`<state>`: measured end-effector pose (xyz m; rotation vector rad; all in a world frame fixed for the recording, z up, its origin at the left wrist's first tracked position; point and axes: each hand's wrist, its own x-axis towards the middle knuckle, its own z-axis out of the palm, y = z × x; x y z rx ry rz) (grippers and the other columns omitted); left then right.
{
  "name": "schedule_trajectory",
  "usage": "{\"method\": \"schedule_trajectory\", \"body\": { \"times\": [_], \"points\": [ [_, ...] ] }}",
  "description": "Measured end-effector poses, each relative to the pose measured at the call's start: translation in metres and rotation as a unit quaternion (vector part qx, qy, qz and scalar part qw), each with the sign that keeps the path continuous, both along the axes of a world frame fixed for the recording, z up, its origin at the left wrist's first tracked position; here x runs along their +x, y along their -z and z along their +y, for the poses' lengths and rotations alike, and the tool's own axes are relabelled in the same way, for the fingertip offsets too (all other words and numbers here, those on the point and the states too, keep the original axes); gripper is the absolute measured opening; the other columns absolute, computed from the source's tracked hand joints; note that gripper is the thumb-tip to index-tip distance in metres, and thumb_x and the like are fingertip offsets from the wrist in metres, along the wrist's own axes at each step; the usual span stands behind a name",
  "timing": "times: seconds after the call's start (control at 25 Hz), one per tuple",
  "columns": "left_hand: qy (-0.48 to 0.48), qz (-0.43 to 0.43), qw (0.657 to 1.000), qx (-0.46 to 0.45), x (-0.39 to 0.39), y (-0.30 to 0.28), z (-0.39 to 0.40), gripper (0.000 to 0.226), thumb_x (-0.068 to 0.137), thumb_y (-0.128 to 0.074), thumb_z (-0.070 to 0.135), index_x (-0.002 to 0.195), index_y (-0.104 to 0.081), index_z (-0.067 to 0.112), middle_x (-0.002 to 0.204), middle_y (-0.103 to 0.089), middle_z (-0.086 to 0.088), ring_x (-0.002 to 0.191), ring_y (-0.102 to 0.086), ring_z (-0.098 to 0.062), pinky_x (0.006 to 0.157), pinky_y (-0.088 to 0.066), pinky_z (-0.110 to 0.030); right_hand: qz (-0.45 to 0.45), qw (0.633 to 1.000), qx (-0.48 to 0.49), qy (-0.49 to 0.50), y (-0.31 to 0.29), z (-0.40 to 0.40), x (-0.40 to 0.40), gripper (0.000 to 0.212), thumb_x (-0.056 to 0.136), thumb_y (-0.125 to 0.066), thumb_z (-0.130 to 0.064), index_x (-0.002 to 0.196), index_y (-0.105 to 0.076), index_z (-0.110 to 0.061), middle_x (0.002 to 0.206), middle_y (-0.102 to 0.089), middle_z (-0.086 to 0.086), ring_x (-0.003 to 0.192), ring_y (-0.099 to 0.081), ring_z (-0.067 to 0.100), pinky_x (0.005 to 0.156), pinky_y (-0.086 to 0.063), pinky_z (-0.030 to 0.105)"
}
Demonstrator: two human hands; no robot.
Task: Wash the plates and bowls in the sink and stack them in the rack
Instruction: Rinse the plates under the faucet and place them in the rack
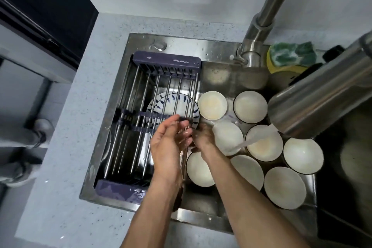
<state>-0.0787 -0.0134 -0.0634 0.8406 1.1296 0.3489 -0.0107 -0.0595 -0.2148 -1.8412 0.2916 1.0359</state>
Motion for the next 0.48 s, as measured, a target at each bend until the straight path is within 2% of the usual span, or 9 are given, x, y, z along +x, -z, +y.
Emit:
{"method": "schedule_trajectory", "body": {
  "times": [0.08,0.16,0.24,0.32,0.44,0.48],
  "points": [
    [0.011,0.010,1.000,0.008,-0.007,0.004,0.004,0.023,0.101,-0.048,0.007,0.108,-0.068,0.012,0.090,-0.074,-0.009,0.076,-0.066,-0.020,0.070,-0.054,-0.031,-0.001,1.000,0.004,0.018,0.008,0.008,0.002,0.015,0.087,-0.057,-0.019,0.089,-0.070,-0.025,0.091,-0.075,0.006,0.070,-0.069,0.026,0.053,-0.053,0.033],
    [0.010,0.011,1.000,0.008,-0.012,0.007,0.005,0.022,0.101,-0.047,0.007,0.106,-0.068,0.012,0.089,-0.073,-0.009,0.075,-0.065,-0.019,0.068,-0.053,-0.029,-0.038,0.999,-0.024,0.024,0.009,0.009,0.005,0.017,0.086,-0.052,-0.016,0.086,-0.069,-0.019,0.087,-0.074,0.007,0.074,-0.068,0.028,0.061,-0.057,0.040],
    [0.002,0.012,1.000,0.008,-0.013,0.009,0.006,0.022,0.101,-0.047,0.006,0.105,-0.068,0.012,0.088,-0.073,-0.009,0.074,-0.064,-0.019,0.066,-0.053,-0.028,-0.102,0.992,-0.069,0.025,0.000,0.001,0.004,0.021,0.083,-0.049,-0.023,0.087,-0.068,-0.015,0.085,-0.073,0.007,0.077,-0.068,0.031,0.069,-0.059,0.045],
    [0.001,0.007,1.000,0.009,-0.011,0.011,0.004,0.021,0.100,-0.047,0.005,0.105,-0.067,0.011,0.088,-0.072,-0.010,0.074,-0.062,-0.020,0.064,-0.052,-0.025,-0.146,0.984,-0.092,0.040,-0.001,-0.025,-0.002,0.031,0.077,-0.042,-0.037,0.084,-0.063,-0.016,0.082,-0.071,0.008,0.074,-0.067,0.035,0.067,-0.058,0.051],
    [0.016,-0.001,0.999,0.040,-0.006,0.009,-0.005,0.022,0.100,-0.048,0.003,0.102,-0.068,0.012,0.087,-0.071,-0.009,0.075,-0.062,-0.019,0.063,-0.053,-0.023,-0.181,0.969,-0.146,0.086,-0.014,-0.083,-0.014,0.048,0.073,-0.037,-0.051,0.103,-0.061,-0.023,0.094,-0.070,0.010,0.081,-0.067,0.039,0.073,-0.058,0.055],
    [0.032,0.001,0.998,0.061,-0.004,0.007,-0.010,0.022,0.099,-0.050,0.003,0.101,-0.068,0.013,0.088,-0.072,-0.008,0.077,-0.064,-0.019,0.066,-0.053,-0.024,-0.182,0.966,-0.153,0.103,-0.034,-0.099,-0.017,0.046,0.075,-0.039,-0.050,0.103,-0.063,-0.023,0.094,-0.071,0.007,0.081,-0.068,0.036,0.074,-0.058,0.053]
  ]
}}
